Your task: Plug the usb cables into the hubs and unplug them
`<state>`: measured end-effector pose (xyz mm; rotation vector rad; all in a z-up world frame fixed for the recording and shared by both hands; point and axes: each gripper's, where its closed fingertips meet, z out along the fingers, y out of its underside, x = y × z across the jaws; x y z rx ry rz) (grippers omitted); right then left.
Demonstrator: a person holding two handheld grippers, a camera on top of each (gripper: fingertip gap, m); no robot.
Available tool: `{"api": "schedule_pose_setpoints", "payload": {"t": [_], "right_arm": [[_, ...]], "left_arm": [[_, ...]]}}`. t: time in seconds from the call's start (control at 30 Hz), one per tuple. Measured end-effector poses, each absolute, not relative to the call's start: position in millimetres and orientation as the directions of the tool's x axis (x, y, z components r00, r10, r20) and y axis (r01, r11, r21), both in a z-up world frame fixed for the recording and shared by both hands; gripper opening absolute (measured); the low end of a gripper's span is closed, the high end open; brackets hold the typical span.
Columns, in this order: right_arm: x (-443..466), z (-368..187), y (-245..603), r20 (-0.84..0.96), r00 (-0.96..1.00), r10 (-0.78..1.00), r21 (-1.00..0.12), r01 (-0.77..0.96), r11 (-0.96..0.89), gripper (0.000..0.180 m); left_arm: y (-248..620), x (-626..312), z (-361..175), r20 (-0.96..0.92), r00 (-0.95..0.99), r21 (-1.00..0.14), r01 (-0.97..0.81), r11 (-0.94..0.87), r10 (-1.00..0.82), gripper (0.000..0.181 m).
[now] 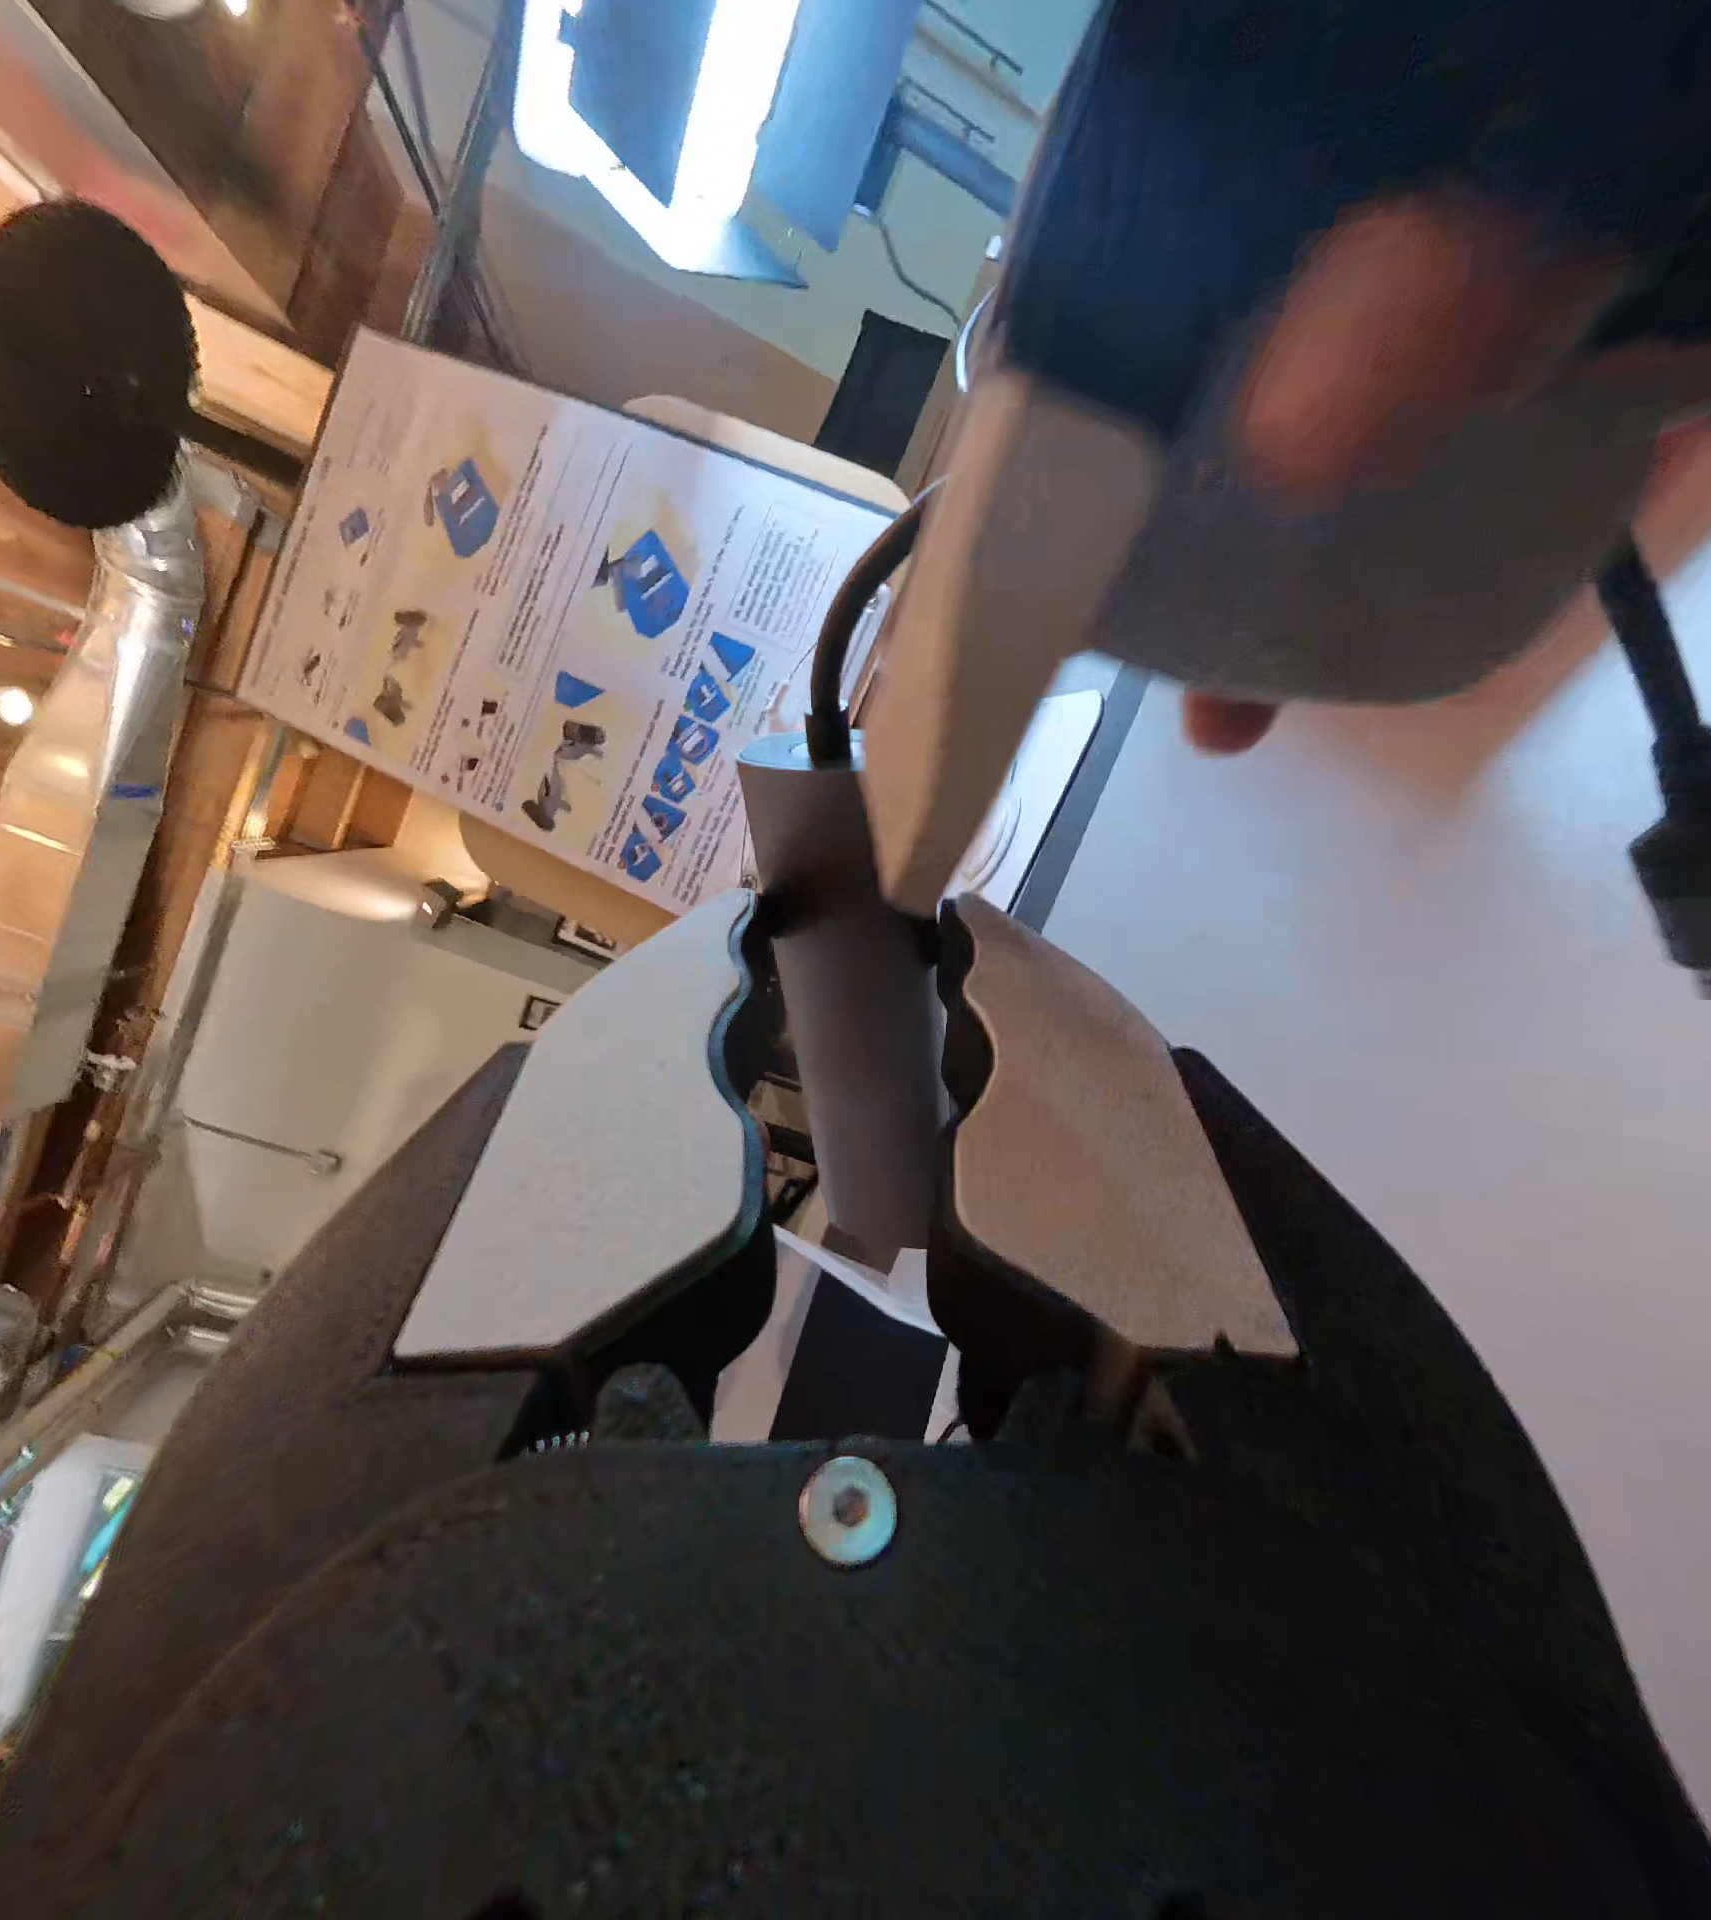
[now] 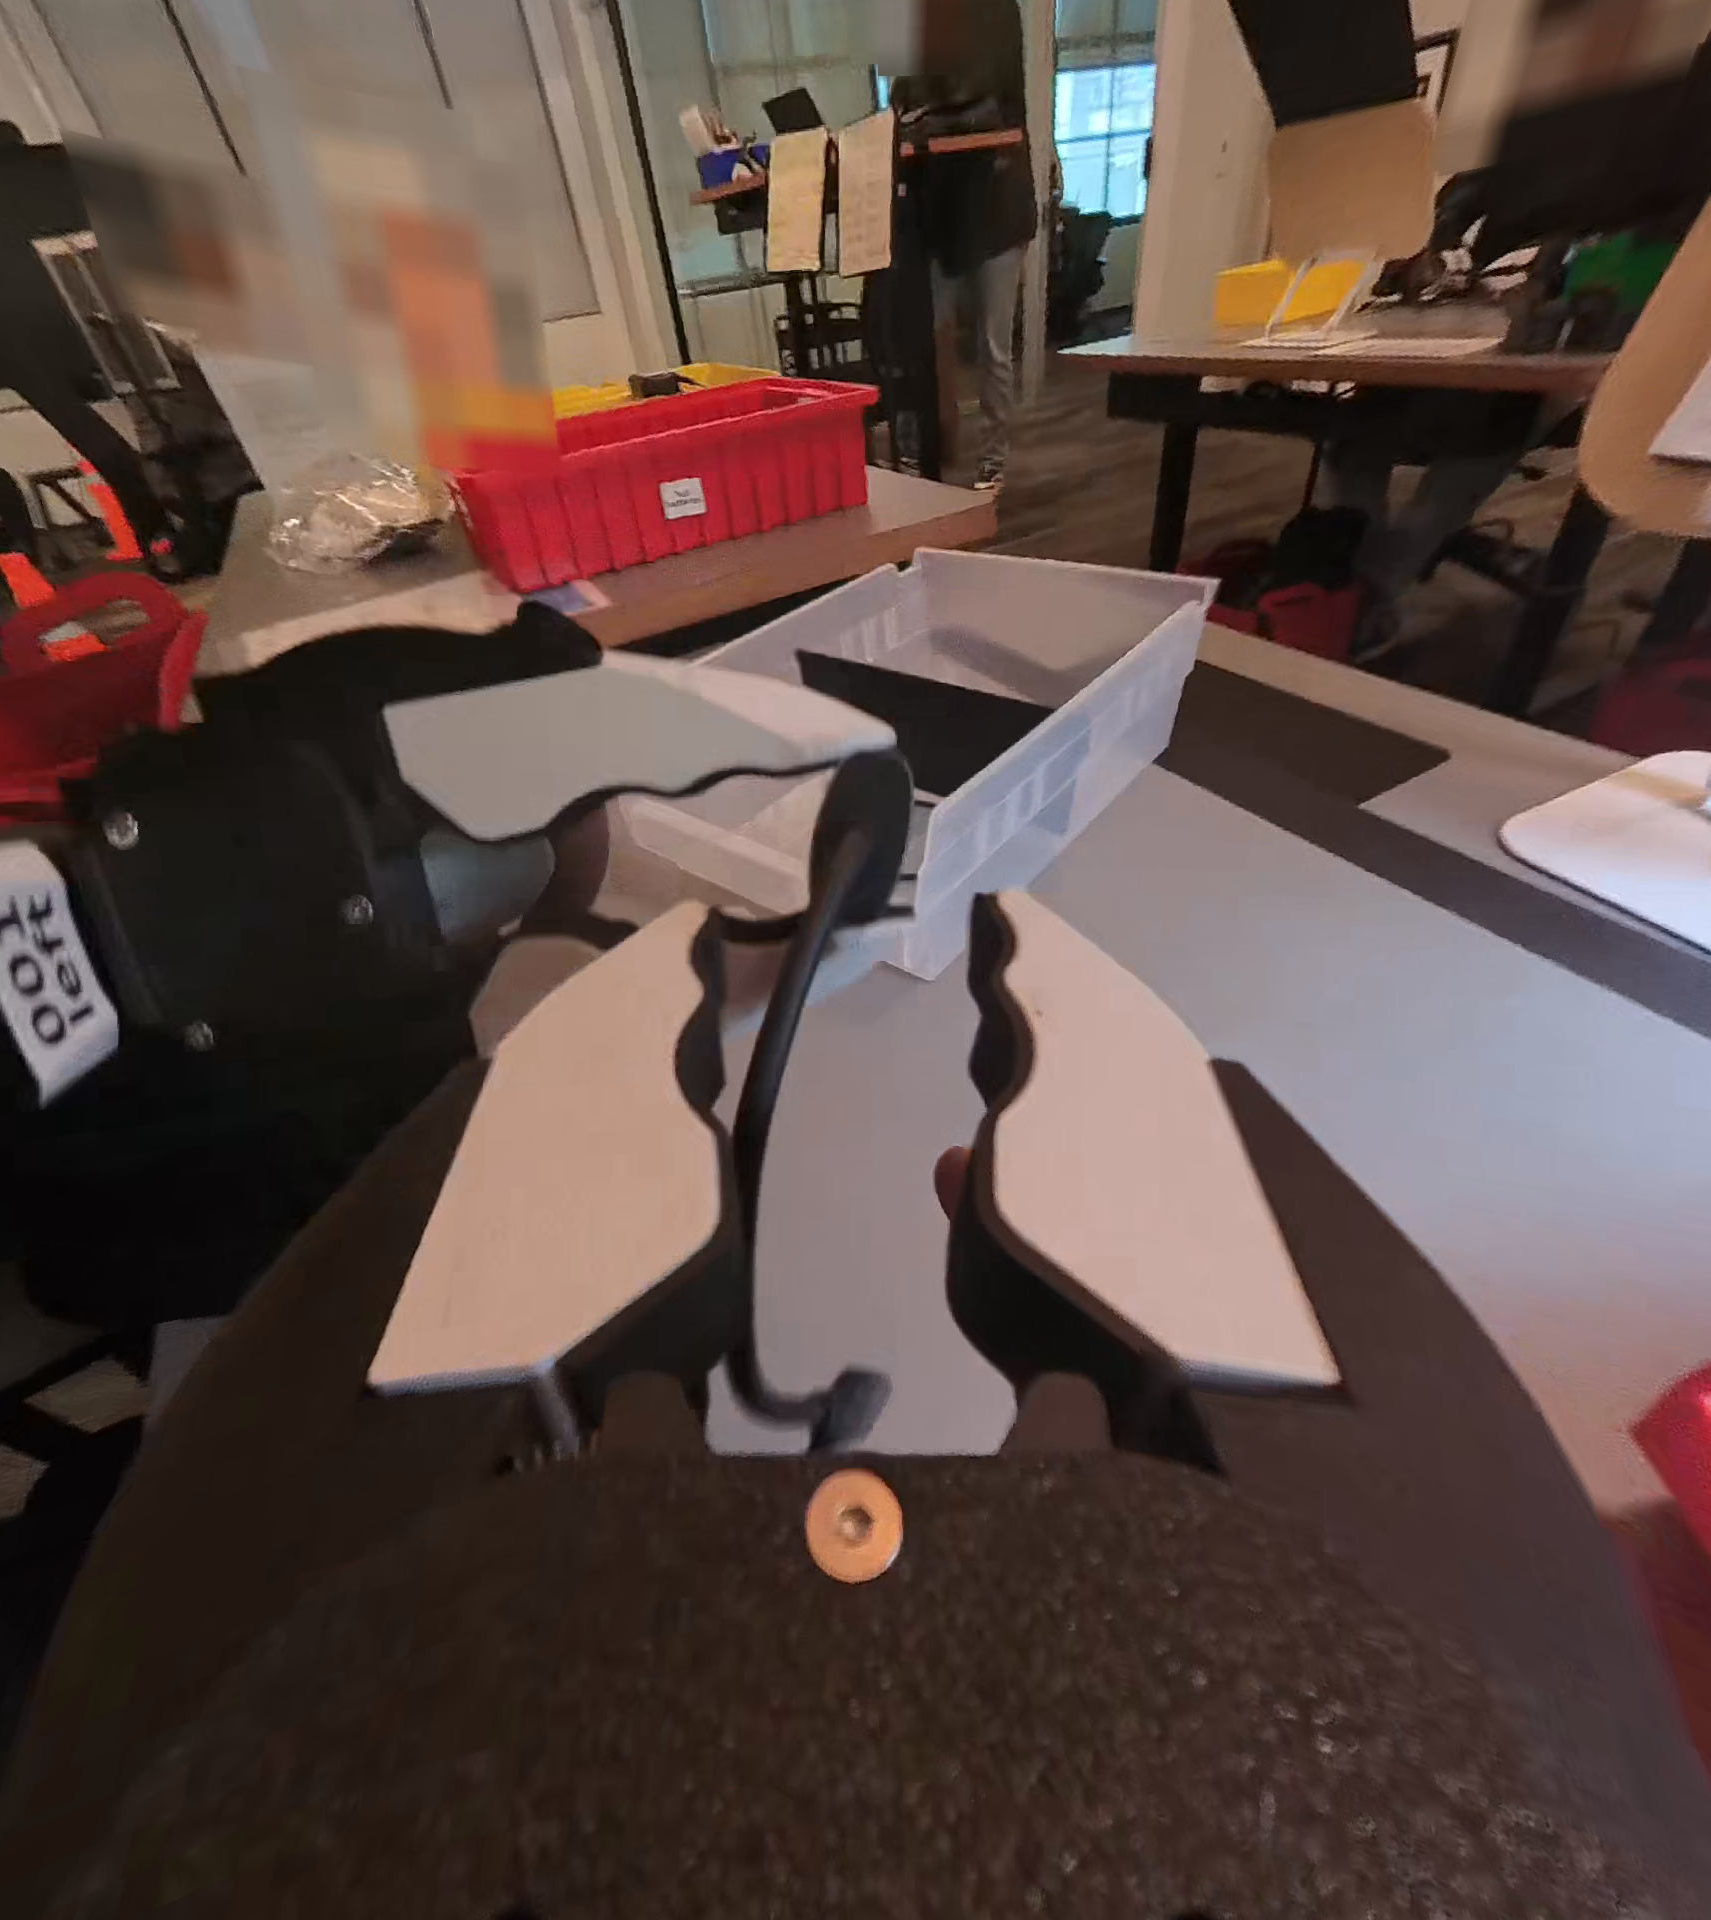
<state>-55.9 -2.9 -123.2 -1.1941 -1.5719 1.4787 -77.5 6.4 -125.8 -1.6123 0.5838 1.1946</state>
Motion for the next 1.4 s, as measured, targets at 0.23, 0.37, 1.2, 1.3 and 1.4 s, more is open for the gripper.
{"api": "schedule_pose_setpoints", "payload": {"t": [0.23,0.37,1.2,1.3,1.4], "right_arm": [[-50,-139,5,0.071,-0.491,0.868,-0.993,0.049,0.110,0.017],[-21,-129,2,0.292,-0.603,0.742,-0.955,-0.143,0.260,0.017],[-7,-173,-27,0.426,-0.618,0.661,-0.888,-0.147,0.435,0.017],[-7,-175,-26,0.434,-0.618,0.655,-0.880,-0.137,0.454,0.017],[-8,-170,-19,0.453,-0.587,0.671,-0.873,-0.141,0.466,0.016]], "left_arm": [[6,-58,-149,-0.852,0.522,-0.511,-0.820,-0.256,0.029,0.049],[-7,-49,-158,-0.552,0.804,-0.788,-0.589,-0.178,-0.219,0.059],[-14,-9,-188,-0.492,0.744,-0.832,-0.555,-0.009,-0.453,0.019],[-13,-9,-191,-0.438,0.767,-0.857,-0.513,-0.038,-0.470,0.019],[-15,-19,-179,-0.379,0.806,-0.893,-0.448,-0.049,-0.454,0.026]]}}
